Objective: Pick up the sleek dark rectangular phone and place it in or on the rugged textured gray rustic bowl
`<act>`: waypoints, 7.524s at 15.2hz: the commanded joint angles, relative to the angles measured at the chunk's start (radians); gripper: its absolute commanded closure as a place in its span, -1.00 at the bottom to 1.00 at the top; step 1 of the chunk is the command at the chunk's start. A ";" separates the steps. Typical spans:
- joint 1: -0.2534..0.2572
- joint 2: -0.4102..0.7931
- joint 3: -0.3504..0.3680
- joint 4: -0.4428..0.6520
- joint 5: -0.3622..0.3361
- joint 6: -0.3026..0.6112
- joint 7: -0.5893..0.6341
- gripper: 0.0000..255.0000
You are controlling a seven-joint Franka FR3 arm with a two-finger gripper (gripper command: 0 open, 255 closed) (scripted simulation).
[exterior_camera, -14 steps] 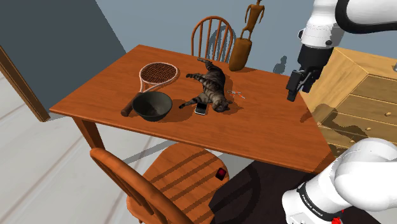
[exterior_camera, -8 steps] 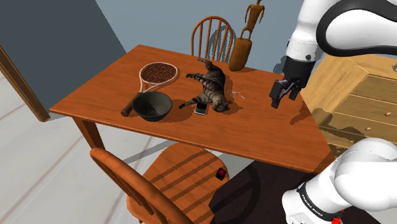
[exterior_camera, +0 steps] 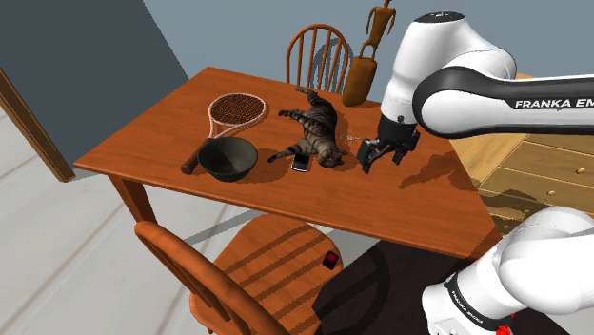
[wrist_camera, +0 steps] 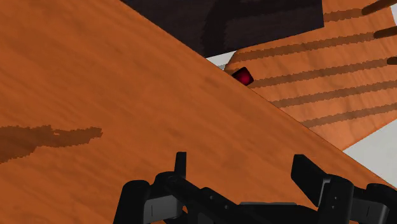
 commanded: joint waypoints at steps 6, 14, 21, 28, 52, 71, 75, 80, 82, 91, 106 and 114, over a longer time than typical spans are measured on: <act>-0.083 0.239 0.171 0.001 -0.091 0.313 0.312 -1.00; -0.243 0.610 0.339 0.171 -0.509 0.478 0.839 -1.00; -0.176 0.938 0.272 0.427 -0.900 0.408 1.255 -1.00; -0.130 1.078 0.206 0.541 -1.023 0.396 1.368 -1.00; -0.140 1.085 0.200 0.549 -1.027 0.403 1.356 1.00; -0.195 0.893 0.276 0.547 -0.821 0.306 1.157 1.00; -0.203 0.858 0.288 0.557 -0.779 0.281 1.115 1.00; -0.210 0.818 0.299 0.574 -0.731 0.246 1.065 1.00; -0.213 0.804 0.303 0.582 -0.714 0.233 1.047 1.00; -0.019 1.039 0.345 0.897 -0.784 0.004 1.177 1.00; 0.354 1.479 0.300 1.576 -0.883 -0.305 1.197 1.00; 0.340 1.504 0.292 1.513 -0.898 -0.236 1.244 1.00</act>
